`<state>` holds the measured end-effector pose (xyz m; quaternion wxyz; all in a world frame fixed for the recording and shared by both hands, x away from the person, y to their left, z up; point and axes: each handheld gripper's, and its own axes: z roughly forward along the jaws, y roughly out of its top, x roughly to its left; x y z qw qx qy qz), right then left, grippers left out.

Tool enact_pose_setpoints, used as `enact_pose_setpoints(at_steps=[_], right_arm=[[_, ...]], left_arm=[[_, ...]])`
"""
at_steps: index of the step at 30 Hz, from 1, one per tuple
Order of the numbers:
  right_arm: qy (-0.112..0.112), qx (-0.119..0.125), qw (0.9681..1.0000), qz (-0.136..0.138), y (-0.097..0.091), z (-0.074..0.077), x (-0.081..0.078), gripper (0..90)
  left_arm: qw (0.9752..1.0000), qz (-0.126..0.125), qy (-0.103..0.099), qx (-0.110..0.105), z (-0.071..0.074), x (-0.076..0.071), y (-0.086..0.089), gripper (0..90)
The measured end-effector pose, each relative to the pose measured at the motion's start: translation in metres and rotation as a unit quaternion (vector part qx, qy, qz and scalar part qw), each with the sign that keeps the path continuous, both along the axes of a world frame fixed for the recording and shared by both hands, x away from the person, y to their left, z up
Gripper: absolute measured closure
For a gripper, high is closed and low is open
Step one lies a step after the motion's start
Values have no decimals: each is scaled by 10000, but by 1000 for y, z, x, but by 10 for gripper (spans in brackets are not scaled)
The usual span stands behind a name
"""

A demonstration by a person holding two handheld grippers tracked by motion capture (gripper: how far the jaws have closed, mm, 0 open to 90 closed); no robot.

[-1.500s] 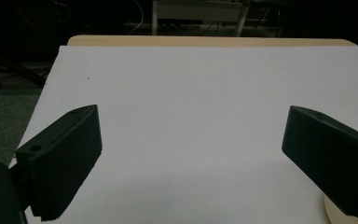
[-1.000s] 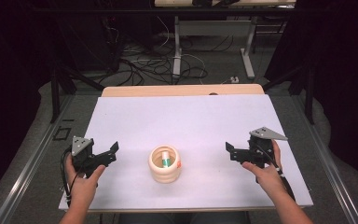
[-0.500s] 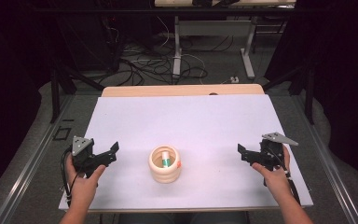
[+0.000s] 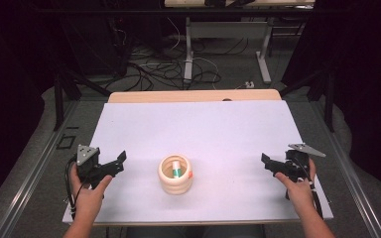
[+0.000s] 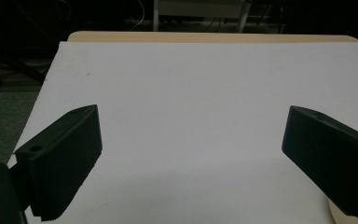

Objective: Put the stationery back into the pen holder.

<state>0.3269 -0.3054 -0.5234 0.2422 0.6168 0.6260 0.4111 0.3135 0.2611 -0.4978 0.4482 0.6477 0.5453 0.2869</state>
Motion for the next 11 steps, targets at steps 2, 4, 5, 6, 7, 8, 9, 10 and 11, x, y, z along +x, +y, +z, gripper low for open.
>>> enact_pose_setpoints(at_steps=[2, 4, 5, 6, 7, 8, 9, 10, 11], right_arm=[[2, -13, 10000, -42, -2, -1, 1, 0], [-44, -47, 10000, -52, -3, -2, 1, 0], [-47, -50, 10000, -54, -4, -2, 2, 0], [-34, -32, 9999, -89, -4, -2, 1, 0], [12, -21, 9999, -120, -4, -2, 1, 0], [21, -29, 9999, -111, -5, -1, 0, 0], [-13, -46, 9999, -98, -6, -2, 1, 0], [-20, -38, 9999, -101, -7, -1, 1, 0], [-14, -26, 9999, -114, -7, -1, 0, 0]], left_arm=[[10000, 1, 7, 3, 0, 0, 0, 48], [10000, 1, 8, -9, 0, 0, 0, 48], [10000, 2, 6, -6, 0, 0, 0, 49], [10000, 0, 0, 2, 1, 0, 0, 48], [10000, 0, -19, -14, 1, 0, 0, 48], [10000, 12, -13, -25, 1, 0, 0, 48], [10000, 15, -12, -16, 1, 0, 1, 48], [10000, 17, -10, -16, 1, 0, 1, 48], [10000, 21, -7, -12, 1, 0, 1, 48]])
